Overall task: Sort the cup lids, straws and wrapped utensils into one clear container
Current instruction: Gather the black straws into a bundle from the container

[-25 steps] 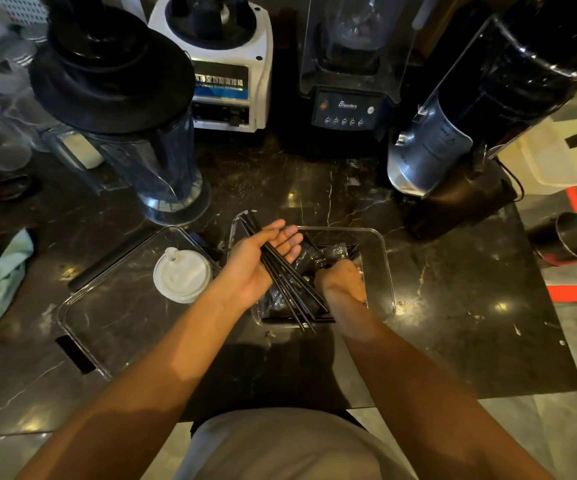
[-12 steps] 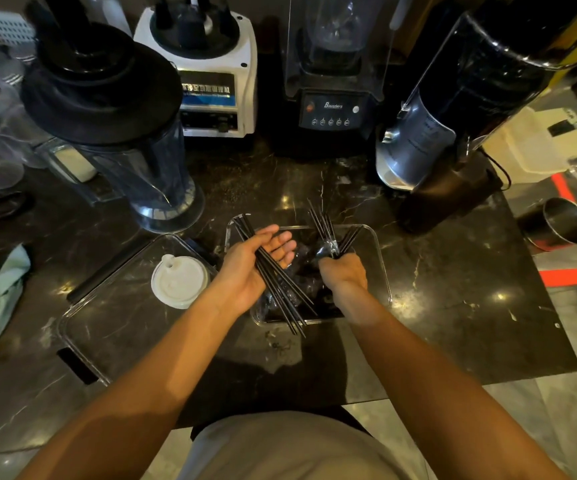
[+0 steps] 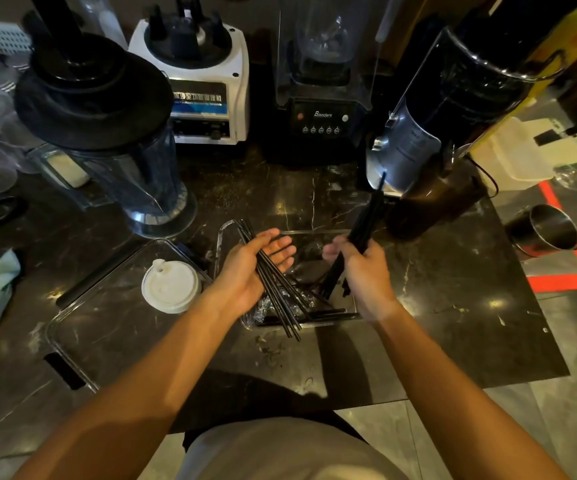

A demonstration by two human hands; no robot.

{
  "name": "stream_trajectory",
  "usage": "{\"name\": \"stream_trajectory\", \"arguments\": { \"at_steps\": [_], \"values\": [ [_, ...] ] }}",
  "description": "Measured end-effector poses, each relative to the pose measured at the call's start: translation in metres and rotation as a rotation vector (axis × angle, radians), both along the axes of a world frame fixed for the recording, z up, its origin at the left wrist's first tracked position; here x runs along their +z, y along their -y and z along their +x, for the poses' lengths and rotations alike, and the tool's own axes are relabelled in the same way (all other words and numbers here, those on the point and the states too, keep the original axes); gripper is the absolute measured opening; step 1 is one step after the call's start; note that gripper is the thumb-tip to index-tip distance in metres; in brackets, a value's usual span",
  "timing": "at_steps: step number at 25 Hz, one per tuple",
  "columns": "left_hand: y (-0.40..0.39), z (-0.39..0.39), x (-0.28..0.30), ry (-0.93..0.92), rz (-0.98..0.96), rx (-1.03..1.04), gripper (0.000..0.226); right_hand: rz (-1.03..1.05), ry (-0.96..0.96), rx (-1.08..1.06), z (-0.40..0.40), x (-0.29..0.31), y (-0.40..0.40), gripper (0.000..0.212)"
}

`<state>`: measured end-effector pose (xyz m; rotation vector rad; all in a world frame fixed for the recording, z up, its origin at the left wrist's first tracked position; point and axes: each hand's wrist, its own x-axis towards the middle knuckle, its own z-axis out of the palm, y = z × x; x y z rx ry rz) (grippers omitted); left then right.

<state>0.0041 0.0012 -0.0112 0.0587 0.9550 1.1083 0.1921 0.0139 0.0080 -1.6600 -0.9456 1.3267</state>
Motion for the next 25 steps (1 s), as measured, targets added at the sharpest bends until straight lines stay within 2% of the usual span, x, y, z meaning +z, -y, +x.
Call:
{"name": "stream_trajectory", "arguments": {
  "at_steps": [3,5,8,11,16,20,23,25],
  "values": [
    [0.001,-0.001,0.001,-0.041,0.014,0.01,0.022,0.209,0.036,0.088,0.002,0.011,-0.004,0.017],
    [0.002,-0.003,-0.001,-0.059,0.007,0.033,0.022,0.218,0.12,0.182,-0.003,0.0,-0.001,0.018],
    [0.004,-0.009,-0.004,-0.061,-0.003,0.088,0.022,0.032,0.168,0.384,-0.006,-0.034,0.011,0.01],
    [0.011,-0.012,-0.005,-0.075,0.015,0.11,0.02,-0.165,0.153,0.421,-0.005,-0.056,0.013,0.009],
    [0.017,-0.009,-0.006,-0.055,0.02,0.129,0.019,-0.299,0.18,0.549,0.0,-0.05,0.005,0.012],
    [0.017,-0.002,-0.007,-0.02,0.027,0.124,0.023,-0.137,0.259,0.56,0.0,-0.036,-0.002,0.017],
    [0.015,0.002,-0.006,0.017,0.019,0.116,0.026,-0.027,0.202,0.536,-0.008,-0.009,-0.013,0.016],
    [0.012,0.004,-0.004,0.078,-0.006,0.128,0.026,-0.062,0.116,0.578,-0.014,0.005,-0.018,0.014]
  ]
}}
